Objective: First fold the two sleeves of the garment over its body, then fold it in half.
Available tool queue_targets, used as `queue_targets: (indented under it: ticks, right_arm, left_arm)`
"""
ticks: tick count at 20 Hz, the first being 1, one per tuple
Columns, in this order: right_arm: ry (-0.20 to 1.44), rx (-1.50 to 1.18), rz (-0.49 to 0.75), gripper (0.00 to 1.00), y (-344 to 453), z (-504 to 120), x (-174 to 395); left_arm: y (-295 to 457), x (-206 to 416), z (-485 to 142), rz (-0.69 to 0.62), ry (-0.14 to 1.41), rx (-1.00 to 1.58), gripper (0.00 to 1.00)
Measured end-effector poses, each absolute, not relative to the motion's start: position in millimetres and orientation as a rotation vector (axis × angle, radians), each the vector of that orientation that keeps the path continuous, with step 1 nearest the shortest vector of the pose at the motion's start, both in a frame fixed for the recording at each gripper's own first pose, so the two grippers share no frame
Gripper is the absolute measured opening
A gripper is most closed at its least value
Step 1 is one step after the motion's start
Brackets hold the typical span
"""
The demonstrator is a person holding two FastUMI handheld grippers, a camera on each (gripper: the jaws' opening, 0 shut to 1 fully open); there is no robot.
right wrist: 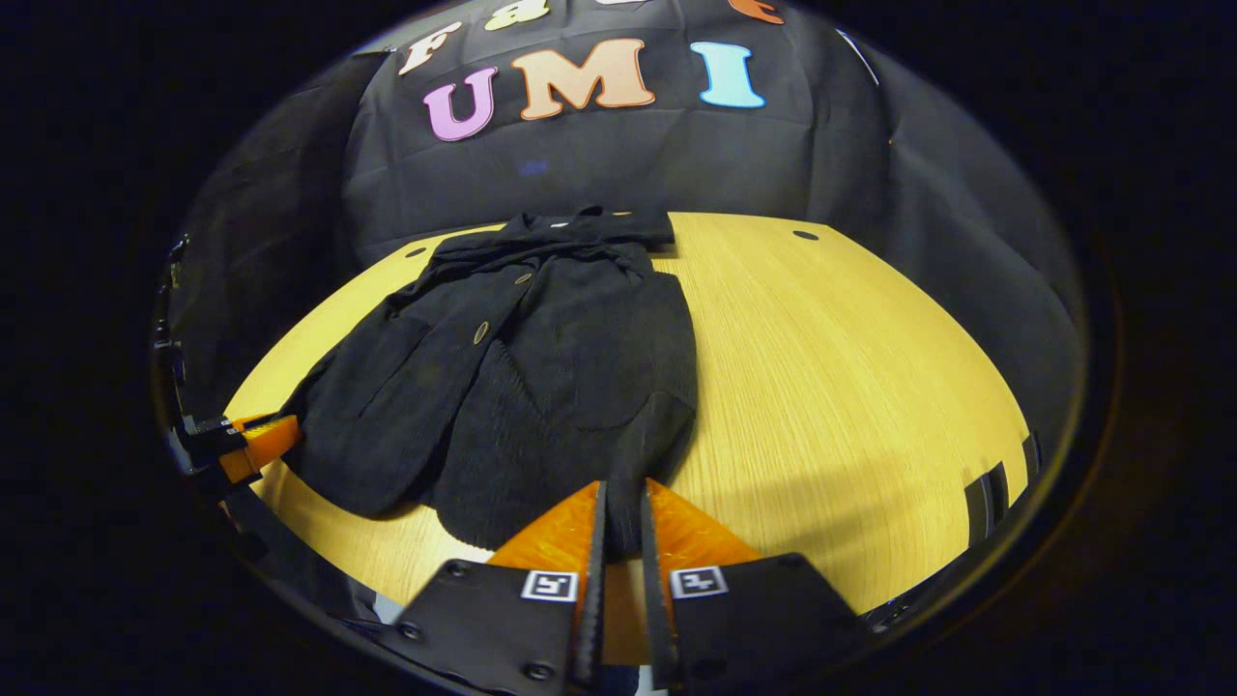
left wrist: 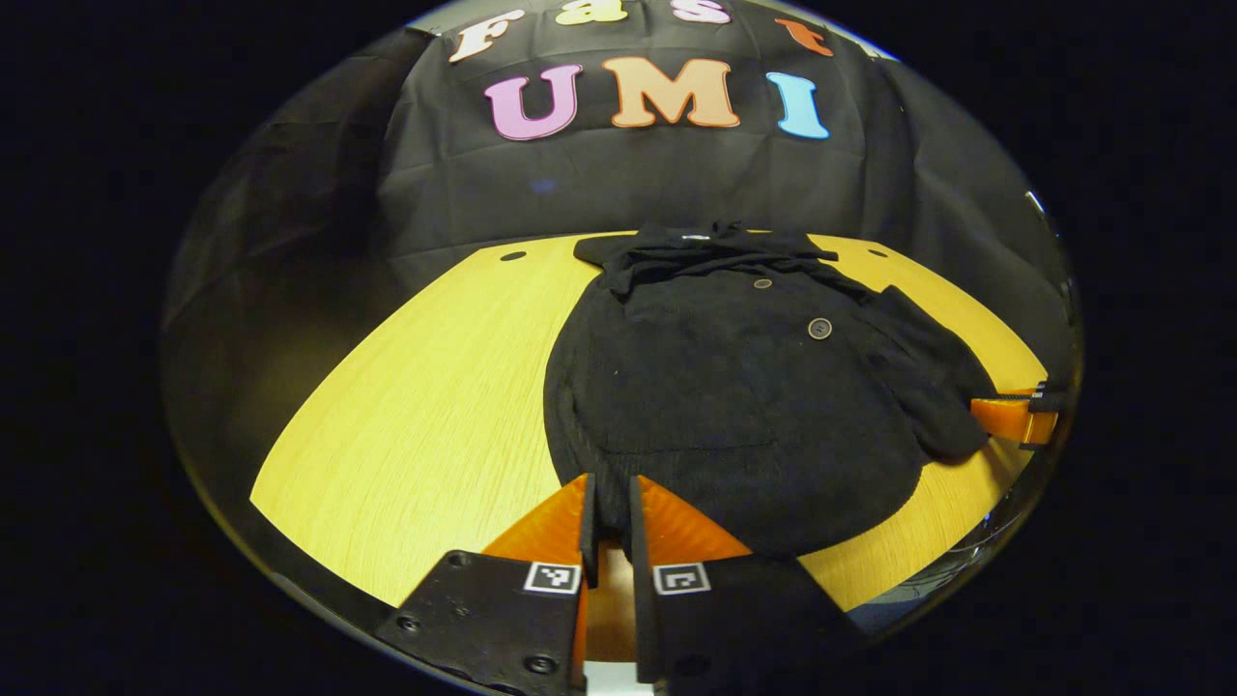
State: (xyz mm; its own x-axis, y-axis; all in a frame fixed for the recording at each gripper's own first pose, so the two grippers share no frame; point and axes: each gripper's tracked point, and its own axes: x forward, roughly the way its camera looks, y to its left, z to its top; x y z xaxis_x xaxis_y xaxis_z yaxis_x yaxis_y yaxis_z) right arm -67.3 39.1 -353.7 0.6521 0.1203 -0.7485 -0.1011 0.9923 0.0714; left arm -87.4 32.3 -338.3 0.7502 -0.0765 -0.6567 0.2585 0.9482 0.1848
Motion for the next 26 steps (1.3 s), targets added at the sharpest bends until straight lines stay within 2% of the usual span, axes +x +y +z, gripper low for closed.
queue_targets:
  ticks: [1,3,10,20,26]
  right_arm:
    - [0.857,0.023,0.129,0.12,39.8,-352.5,-66.3]
    - [0.870,0.016,0.127,0.02,38.3,-347.9,-68.5]
    - [0.887,0.038,0.130,0.02,45.4,-341.2,-56.5]
    - [0.691,0.045,0.152,0.02,65.0,-255.1,5.8]
    - [0.613,0.056,0.156,0.02,70.0,-216.2,48.2]
  left_arm:
    - [32.4,-88.7,-338.7,-0.192,0.714,0.296,0.08]
    - [31.3,-87.6,-336.8,-0.202,0.720,0.294,0.00]
    - [32.3,-76.8,-327.3,-0.225,0.753,0.188,0.00]
    - [-0.3,-4.1,-247.1,-0.334,0.581,0.115,0.00]
    - [-3.4,30.8,-213.4,-0.327,0.506,0.083,0.00]
